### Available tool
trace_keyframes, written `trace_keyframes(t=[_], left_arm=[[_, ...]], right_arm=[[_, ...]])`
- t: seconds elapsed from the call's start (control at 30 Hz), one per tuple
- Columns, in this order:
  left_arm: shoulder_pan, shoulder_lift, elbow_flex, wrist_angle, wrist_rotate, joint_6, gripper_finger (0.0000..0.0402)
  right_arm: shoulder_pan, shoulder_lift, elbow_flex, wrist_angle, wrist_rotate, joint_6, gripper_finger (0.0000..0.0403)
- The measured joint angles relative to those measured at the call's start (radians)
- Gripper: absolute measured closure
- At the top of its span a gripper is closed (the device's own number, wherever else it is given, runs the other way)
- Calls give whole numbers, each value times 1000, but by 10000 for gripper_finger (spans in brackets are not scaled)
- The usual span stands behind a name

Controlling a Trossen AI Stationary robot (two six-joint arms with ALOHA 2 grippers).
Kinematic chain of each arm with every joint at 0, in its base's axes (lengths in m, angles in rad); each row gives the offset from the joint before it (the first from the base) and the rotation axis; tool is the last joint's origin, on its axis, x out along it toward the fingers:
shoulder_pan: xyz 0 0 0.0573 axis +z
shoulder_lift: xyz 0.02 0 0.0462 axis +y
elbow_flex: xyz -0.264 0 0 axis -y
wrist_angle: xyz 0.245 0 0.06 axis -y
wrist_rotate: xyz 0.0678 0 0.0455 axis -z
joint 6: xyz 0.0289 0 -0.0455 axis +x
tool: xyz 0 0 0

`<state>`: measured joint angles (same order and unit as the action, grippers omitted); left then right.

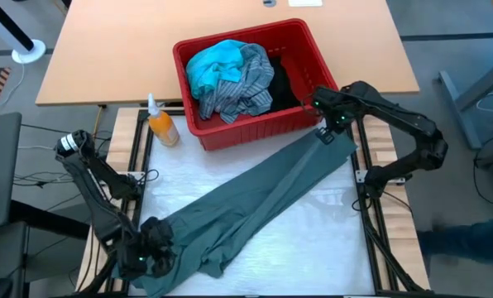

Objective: Fold Laundry from Bin
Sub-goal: Fold the dark blue pants

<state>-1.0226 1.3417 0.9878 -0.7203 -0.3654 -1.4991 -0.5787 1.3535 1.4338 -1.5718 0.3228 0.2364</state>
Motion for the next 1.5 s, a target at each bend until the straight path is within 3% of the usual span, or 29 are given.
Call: trace_keyframes(t=[0.17, 0.3, 0.53, 0.6, 0.77, 1.1, 1.3, 1.4, 1.5], left_arm=[[-45, 38, 28, -8, 186, 29, 207], [-70, 53, 28, -88, 310, -77, 207], [-87, 51, 63, -119, 307, -46, 207], [-88, 51, 87, -223, 312, -52, 207], [-69, 49, 176, -515, 258, -254, 207], [-17, 49, 81, -372, 494, -234, 207], [-7, 50, -10, -182, 600, -213, 210], [-14, 50, -52, -140, 668, -226, 248], [-29, 51, -66, -139, 682, -232, 339]], right_arm=[[-11, -4, 0, 0, -11, -2, 374], [-11, -5, 0, 0, -11, -1, 374], [-11, -5, 0, 1, -12, -5, 374], [-11, -5, 0, 1, -12, -6, 374], [-11, -6, 0, 0, -27, -6, 374], [5, -6, 0, 1, -36, -2, 374], [49, -6, 0, 1, -49, -2, 374], [69, -6, 0, 1, -60, 7, 374], [94, -6, 0, 1, -63, 25, 374]])
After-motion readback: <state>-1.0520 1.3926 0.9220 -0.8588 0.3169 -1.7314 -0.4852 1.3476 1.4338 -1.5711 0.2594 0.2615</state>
